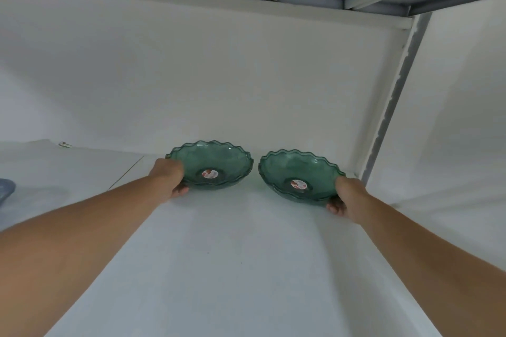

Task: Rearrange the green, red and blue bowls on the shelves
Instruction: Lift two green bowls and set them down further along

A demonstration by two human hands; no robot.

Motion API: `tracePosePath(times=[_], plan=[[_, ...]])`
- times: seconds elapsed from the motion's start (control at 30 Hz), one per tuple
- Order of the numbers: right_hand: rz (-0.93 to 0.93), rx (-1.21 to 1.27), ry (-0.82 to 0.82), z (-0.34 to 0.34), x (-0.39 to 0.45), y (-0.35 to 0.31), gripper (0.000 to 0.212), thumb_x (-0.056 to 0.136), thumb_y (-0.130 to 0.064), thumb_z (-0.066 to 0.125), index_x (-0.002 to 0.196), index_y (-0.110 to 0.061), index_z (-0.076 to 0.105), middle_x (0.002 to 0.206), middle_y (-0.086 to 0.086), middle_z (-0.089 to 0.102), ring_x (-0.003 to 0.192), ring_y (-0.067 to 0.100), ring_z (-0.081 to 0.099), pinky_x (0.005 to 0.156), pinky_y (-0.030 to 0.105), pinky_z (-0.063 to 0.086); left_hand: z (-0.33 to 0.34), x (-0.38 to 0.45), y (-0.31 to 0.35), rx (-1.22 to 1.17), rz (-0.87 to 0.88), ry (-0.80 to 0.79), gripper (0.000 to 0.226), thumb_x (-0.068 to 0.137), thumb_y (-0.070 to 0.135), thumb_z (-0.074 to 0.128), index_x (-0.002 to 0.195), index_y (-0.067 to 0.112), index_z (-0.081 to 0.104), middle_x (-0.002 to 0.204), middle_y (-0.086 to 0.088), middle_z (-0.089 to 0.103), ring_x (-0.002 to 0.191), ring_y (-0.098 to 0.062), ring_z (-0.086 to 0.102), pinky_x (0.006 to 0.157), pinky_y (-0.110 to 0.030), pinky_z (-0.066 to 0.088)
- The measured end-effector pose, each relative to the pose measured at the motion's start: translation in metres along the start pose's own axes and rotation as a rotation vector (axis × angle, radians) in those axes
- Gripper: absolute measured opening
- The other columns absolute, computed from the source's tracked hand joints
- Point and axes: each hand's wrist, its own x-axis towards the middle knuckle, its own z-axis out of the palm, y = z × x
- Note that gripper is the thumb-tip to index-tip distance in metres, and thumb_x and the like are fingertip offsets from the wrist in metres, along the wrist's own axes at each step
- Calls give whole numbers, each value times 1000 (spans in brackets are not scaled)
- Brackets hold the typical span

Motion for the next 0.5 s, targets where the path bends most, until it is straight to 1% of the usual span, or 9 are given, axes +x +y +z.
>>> tracePosePath(times=[0.03, 0.07, 0.1, 0.17, 0.2, 0.27, 0.33, 0.4, 0.5], plan=[[0, -7, -5, 0, -2, -2, 35, 100, -25, 48, 120, 0, 61, 85, 20, 71, 53, 29, 65, 53, 34, 56, -1, 2, 1, 36, -4, -2, 25, 100, 14, 49, 118, 5, 63, 101, -17, 70, 68, -33, 68, 40, -31, 56], [-22, -41, 12, 0, -5, -4, 43, 100, -31, 48, 129, -1, 58, 96, 19, 70, 66, 32, 67, 62, 39, 58, -3, 2, 3, 76, -18, 2, 31, 100, 20, 51, 124, 4, 63, 105, -18, 70, 70, -33, 68, 43, -31, 55], [-80, -142, 62, -1, -7, -6, 52, 100, -36, 46, 139, -3, 53, 113, 18, 67, 87, 37, 68, 75, 46, 60, -6, 2, 6, 144, -24, 28, 41, 101, 30, 51, 131, 4, 61, 113, -18, 69, 77, -34, 67, 48, -32, 54], [-299, -482, 187, -6, -11, -10, 66, 97, -46, 43, 153, -12, 42, 144, 18, 54, 130, 43, 50, 103, 55, 49, -14, 5, 9, 430, 51, 143, 70, 100, 56, 42, 150, 7, 47, 139, -20, 55, 109, -40, 60, 71, -43, 55], [-437, -629, 207, -8, -15, -13, 69, 97, -49, 42, 157, -17, 39, 152, 17, 48, 140, 42, 40, 110, 56, 42, -20, 8, 11, 580, 140, 188, 80, 98, 65, 37, 157, 11, 39, 149, -20, 46, 125, -43, 51, 87, -49, 52], [-655, -820, 174, -8, -23, -22, 71, 98, -55, 41, 163, -28, 32, 162, 9, 41, 149, 38, 31, 115, 57, 34, -32, 8, 16, 721, 392, 198, 86, 95, 71, 35, 163, 18, 32, 159, -17, 38, 142, -43, 35, 105, -55, 40], [-733, -896, 109, -3, -34, -32, 73, 98, -62, 39, 165, -36, 28, 167, 1, 35, 153, 32, 27, 116, 57, 33, -41, 3, 22, 738, 591, 141, 80, 96, 69, 36, 163, 27, 35, 162, -10, 39, 147, -38, 31, 112, -54, 37], [-756, -903, 58, 6, -45, -41, 76, 96, -70, 36, 165, -41, 27, 170, -4, 31, 155, 30, 26, 118, 57, 32, -44, -9, 27, 730, 682, 87, 77, 94, 70, 36, 162, 33, 38, 164, -2, 40, 149, -32, 32, 115, -52, 36], [-780, -894, -8, 18, -60, -44, 79, 92, -76, 32, 164, -43, 29, 172, -5, 28, 156, 29, 26, 119, 56, 31, -44, -32, 26, 737, 722, 25, 76, 94, 72, 37, 161, 37, 38, 166, 3, 38, 151, -25, 31, 117, -48, 34]])
